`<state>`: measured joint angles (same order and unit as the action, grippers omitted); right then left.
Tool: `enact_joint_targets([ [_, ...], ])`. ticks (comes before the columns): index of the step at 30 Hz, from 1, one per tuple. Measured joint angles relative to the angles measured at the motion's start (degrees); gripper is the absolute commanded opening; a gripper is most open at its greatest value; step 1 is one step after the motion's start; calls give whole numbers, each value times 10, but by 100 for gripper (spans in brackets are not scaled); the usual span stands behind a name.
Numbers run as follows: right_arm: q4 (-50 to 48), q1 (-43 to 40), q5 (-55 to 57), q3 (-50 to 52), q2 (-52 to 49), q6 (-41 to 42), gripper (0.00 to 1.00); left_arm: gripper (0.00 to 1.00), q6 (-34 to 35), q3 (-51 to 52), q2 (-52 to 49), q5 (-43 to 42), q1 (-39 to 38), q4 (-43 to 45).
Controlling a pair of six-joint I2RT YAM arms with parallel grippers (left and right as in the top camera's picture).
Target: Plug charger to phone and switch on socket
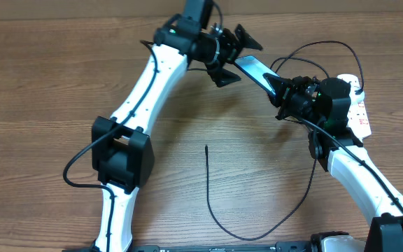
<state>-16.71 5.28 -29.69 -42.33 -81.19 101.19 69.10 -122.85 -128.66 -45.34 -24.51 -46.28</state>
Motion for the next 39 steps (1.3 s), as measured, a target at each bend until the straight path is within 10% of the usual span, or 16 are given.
enact_joint_targets([
  [26, -47, 0, -25, 0, 0, 100, 4, 100, 114, 0, 0, 63, -17, 33],
  [39, -47, 0, -30, 0, 0, 111, 4, 64, 118, 0, 0, 66, -17, 33],
])
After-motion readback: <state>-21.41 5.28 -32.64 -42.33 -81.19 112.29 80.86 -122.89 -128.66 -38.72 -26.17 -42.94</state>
